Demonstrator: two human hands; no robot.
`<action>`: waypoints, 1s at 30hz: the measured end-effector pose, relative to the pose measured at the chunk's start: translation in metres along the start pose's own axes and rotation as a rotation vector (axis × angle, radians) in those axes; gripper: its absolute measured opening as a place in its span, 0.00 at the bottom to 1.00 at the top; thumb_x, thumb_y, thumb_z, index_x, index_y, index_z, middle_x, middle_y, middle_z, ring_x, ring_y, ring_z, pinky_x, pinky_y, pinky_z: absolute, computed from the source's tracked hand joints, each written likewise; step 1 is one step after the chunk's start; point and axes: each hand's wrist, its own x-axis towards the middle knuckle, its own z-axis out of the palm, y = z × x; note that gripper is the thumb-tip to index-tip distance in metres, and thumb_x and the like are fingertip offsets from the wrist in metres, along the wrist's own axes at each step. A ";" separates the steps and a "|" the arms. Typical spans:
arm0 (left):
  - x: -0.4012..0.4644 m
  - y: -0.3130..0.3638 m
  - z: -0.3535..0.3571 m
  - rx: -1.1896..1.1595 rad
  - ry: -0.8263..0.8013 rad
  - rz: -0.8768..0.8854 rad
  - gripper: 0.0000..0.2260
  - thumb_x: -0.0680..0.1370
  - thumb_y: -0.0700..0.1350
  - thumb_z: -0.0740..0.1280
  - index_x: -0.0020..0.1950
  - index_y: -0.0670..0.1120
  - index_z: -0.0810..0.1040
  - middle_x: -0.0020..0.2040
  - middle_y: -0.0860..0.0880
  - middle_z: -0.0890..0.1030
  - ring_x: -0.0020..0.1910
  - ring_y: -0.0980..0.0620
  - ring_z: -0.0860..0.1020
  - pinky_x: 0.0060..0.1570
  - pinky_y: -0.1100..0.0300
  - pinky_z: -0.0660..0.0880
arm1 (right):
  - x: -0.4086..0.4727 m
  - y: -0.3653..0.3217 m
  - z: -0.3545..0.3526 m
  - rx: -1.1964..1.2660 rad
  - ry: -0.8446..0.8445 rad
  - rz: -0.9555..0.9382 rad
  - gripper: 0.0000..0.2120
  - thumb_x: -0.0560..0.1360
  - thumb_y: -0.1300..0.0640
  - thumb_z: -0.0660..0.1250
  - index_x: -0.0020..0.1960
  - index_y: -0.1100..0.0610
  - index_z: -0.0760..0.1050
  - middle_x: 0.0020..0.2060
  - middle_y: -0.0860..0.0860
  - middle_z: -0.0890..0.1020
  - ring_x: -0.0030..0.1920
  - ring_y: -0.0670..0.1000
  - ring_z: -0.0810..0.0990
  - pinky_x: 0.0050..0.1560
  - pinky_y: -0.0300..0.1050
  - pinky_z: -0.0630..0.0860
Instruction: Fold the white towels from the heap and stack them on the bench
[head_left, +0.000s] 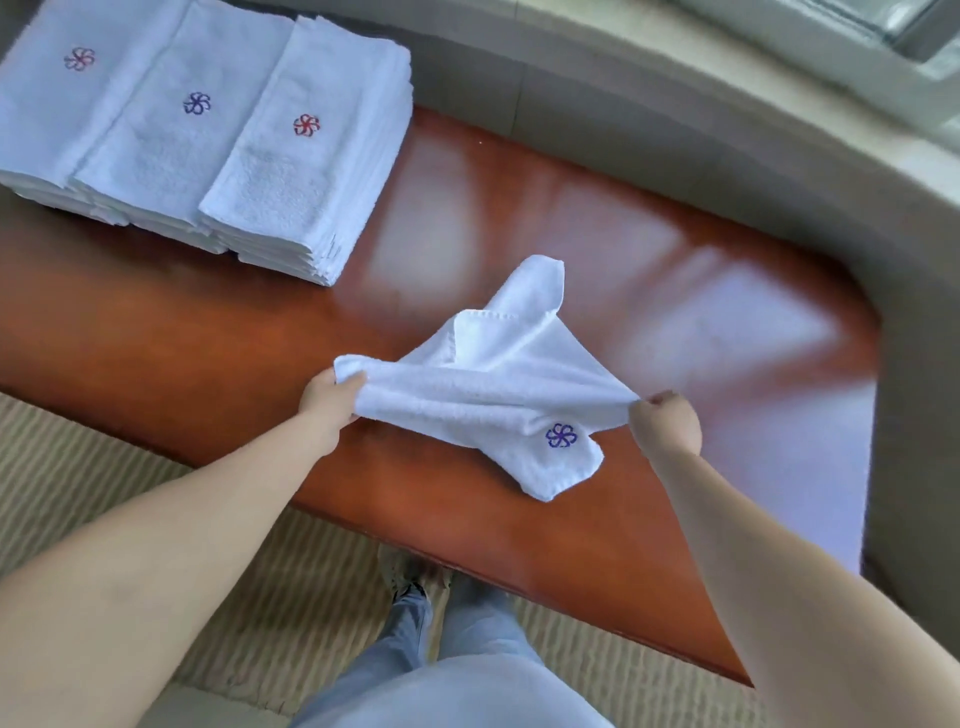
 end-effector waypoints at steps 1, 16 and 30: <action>-0.002 0.001 0.009 0.012 -0.020 0.018 0.07 0.79 0.49 0.67 0.56 0.53 0.80 0.53 0.47 0.83 0.49 0.47 0.83 0.60 0.47 0.81 | -0.001 0.011 -0.001 -0.009 -0.043 0.039 0.01 0.61 0.61 0.59 0.31 0.58 0.68 0.24 0.51 0.69 0.26 0.55 0.66 0.30 0.40 0.66; 0.007 -0.025 0.030 0.077 0.052 -0.043 0.08 0.79 0.52 0.69 0.53 0.48 0.79 0.56 0.47 0.82 0.56 0.46 0.80 0.68 0.46 0.75 | 0.067 0.002 0.034 0.171 -0.309 0.187 0.28 0.74 0.32 0.63 0.40 0.59 0.74 0.34 0.51 0.75 0.32 0.54 0.75 0.32 0.42 0.68; -0.007 -0.047 0.028 0.172 0.020 -0.029 0.10 0.81 0.49 0.68 0.56 0.43 0.81 0.58 0.48 0.83 0.59 0.49 0.80 0.67 0.48 0.74 | 0.075 -0.014 0.037 -0.195 -0.782 0.261 0.03 0.77 0.57 0.68 0.49 0.56 0.79 0.39 0.52 0.78 0.36 0.49 0.75 0.45 0.42 0.73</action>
